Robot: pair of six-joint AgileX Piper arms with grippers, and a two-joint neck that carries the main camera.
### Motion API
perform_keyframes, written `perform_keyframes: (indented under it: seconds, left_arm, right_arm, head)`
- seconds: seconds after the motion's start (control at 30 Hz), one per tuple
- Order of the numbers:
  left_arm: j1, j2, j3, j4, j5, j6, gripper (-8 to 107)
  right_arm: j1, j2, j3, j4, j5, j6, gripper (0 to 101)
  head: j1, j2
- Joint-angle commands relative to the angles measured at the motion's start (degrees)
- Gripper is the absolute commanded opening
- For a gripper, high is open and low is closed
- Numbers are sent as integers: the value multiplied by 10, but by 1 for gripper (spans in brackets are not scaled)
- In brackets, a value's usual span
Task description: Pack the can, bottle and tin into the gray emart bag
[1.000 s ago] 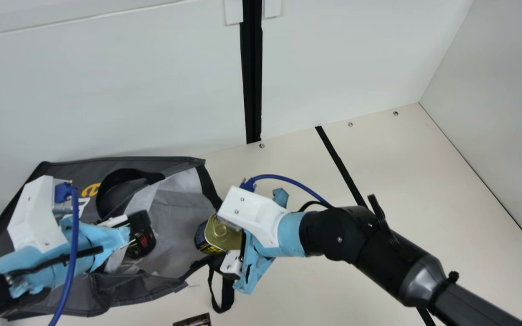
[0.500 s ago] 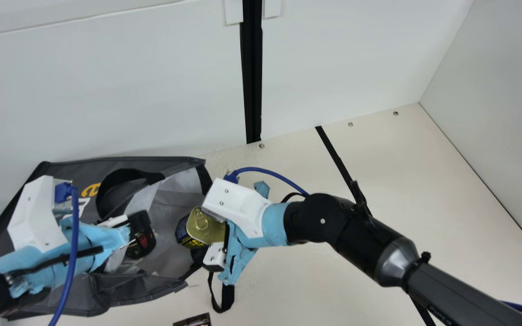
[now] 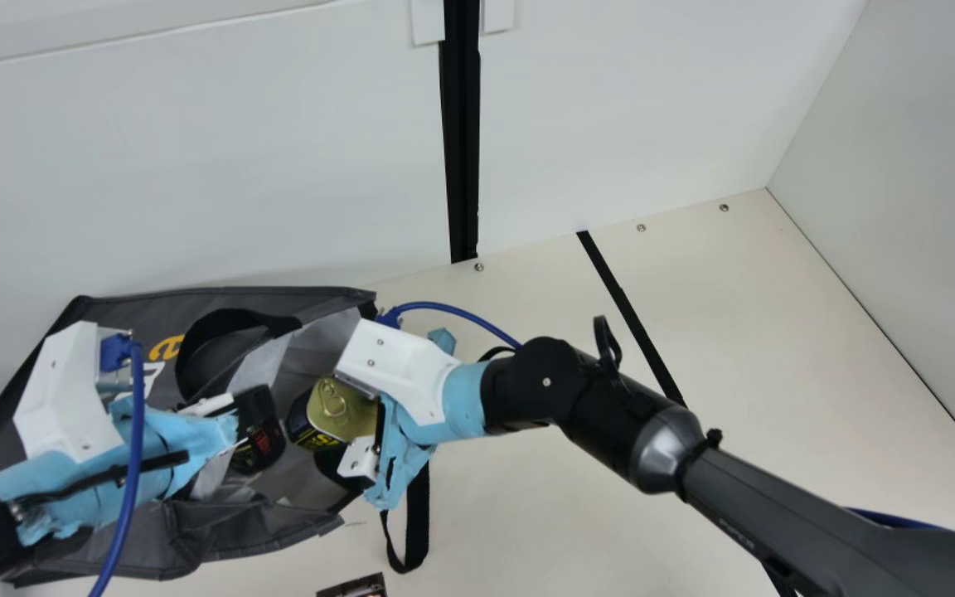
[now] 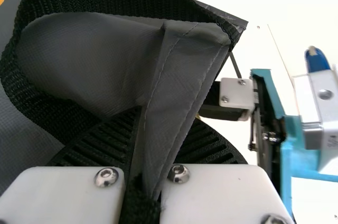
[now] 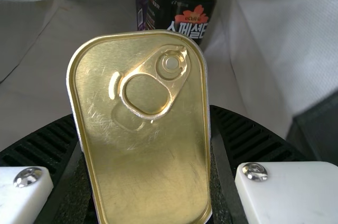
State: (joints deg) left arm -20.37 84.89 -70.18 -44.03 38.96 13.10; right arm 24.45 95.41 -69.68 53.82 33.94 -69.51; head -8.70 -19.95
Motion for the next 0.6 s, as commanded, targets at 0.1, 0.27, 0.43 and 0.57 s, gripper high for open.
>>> perform_keyframes:
  seconds: [0.1, 0.27, 0.43, 0.57]
  left_arm:
    - [0, 0, 0, 0, 0, 0, 10]
    - [0, 0, 0, 0, 0, 0, 10]
    - [0, 0, 0, 0, 0, 0, 10]
    - [0, 0, 0, 0, 0, 0, 10]
  right_arm:
    - [6, 26, -20, 17, 2, -11, 0]
    - [12, 50, -40, 30, 2, -22, 0]
    - [16, 72, -57, 40, 3, -30, 0]
    - [19, 88, -70, 45, 2, -33, 0]
  head:
    - [-13, 0]
    - [-13, 0]
    - [-13, 0]
    - [-13, 0]
